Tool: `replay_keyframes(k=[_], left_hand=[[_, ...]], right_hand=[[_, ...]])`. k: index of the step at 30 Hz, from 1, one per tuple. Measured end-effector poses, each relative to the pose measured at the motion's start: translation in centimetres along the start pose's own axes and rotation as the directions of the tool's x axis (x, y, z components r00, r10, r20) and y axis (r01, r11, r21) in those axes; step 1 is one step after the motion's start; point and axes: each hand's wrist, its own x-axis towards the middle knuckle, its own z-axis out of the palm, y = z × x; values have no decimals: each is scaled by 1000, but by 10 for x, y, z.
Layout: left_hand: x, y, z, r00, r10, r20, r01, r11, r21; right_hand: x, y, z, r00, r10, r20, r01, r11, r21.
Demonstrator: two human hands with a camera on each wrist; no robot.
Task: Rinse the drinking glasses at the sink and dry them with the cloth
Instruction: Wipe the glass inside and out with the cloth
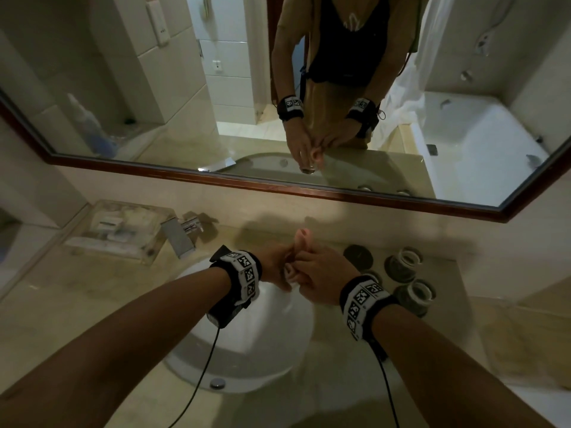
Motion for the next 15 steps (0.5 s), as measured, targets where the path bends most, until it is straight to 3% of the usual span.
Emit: replay_keyframes(k=[6,10,15], left_hand=[[-2,7,-2,1000,24,0,-23,972,235],[-5,26,-3,993,114,-43,-89,921,379],[-3,32,-1,988,147,-49,-104,864,492]], right_hand=[[1,-6,-8,955,160,251,-186,979,83],[10,-9,-5,901,215,377,-222,975,-24],[14,-6,7,891,233,390,-253,968,-2]])
